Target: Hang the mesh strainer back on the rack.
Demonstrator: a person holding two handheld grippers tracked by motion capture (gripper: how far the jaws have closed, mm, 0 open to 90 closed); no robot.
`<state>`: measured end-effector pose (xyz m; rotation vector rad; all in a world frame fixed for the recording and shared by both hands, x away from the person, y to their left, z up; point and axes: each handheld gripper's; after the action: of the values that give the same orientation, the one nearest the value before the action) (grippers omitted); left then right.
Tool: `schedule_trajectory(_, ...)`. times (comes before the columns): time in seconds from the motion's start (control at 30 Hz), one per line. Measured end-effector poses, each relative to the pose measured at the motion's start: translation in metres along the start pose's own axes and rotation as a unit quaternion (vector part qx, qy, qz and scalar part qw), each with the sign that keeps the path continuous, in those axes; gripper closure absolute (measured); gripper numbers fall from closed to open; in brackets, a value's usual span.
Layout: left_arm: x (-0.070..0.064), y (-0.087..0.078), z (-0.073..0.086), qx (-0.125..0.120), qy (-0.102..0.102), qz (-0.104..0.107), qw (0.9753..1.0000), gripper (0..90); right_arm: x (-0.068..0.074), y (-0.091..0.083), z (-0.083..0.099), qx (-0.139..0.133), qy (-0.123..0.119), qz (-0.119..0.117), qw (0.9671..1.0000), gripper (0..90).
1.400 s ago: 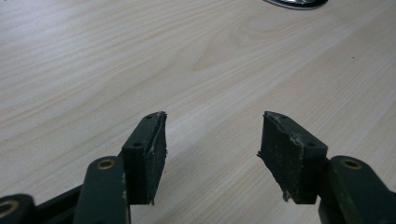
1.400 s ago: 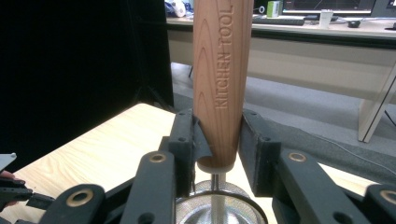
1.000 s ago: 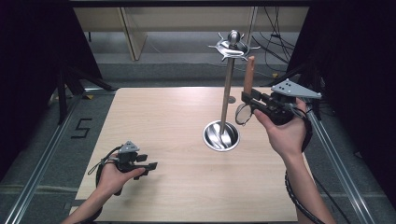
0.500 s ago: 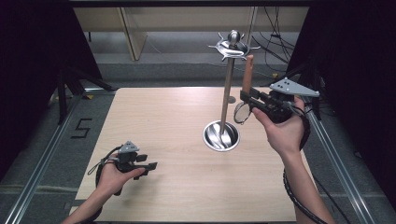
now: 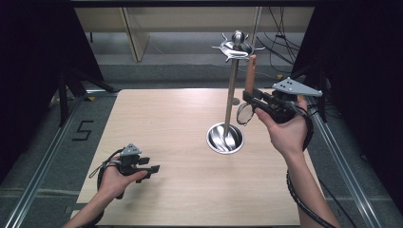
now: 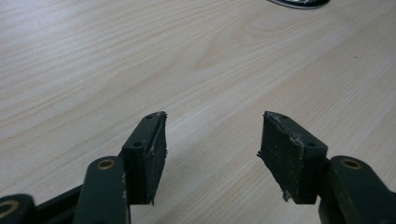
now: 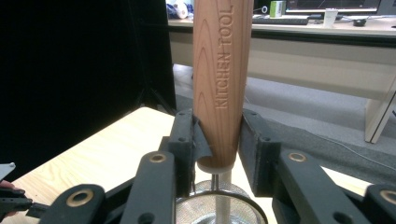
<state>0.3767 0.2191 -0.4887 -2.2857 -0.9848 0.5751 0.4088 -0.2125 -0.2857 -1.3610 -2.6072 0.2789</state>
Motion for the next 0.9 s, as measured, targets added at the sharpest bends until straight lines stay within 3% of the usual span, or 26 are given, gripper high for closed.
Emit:
schedule_trajectory(0.13, -0.0008, 0.0004, 0.0003, -0.003, -0.006, 0.000, 1.0000, 40.0, 0.0015, 0.0021, 0.0004, 0.005, 0.013, 0.000, 0.9999, 69.0)
schedule_trajectory(0.3, 0.0001, 0.0000, 0.0001, 0.000, 0.000, 0.000, 1.0000, 40.0, -0.0001, 0.0031, 0.0004, 0.003, 0.000, 0.003, 1.0000, 69.0)
schedule_trajectory(0.43, -0.0009, 0.0009, 0.0003, -0.004, -0.009, 0.003, 0.9999, 40.0, 0.0010, 0.0042, 0.0016, 0.005, 0.005, 0.005, 1.0000, 69.0)
schedule_trajectory(0.53, -0.0006, 0.0004, 0.0001, -0.003, -0.004, 0.001, 1.0000, 40.0, 0.0000, 0.0054, 0.0025, 0.003, -0.003, 0.003, 1.0000, 68.9)
schedule_trajectory(0.77, -0.0008, -0.0001, 0.0000, -0.004, -0.003, -0.002, 1.0000, 40.0, 0.0023, 0.0050, 0.0030, 0.013, 0.008, 0.004, 0.9999, 68.8)
schedule_trajectory(0.9, -0.0009, -0.0001, -0.0001, -0.005, -0.004, -0.002, 1.0000, 40.0, 0.0017, 0.0056, 0.0034, 0.011, -0.003, 0.004, 0.9999, 68.6)
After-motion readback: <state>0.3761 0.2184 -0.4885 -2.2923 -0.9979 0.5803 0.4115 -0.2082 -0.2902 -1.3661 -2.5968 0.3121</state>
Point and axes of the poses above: each handheld gripper's, and its own axes: y roughly forward along the jaws, z roughly out of its underside, x roughly to its left, and after that the axes turned 1 degree about y, right-handed
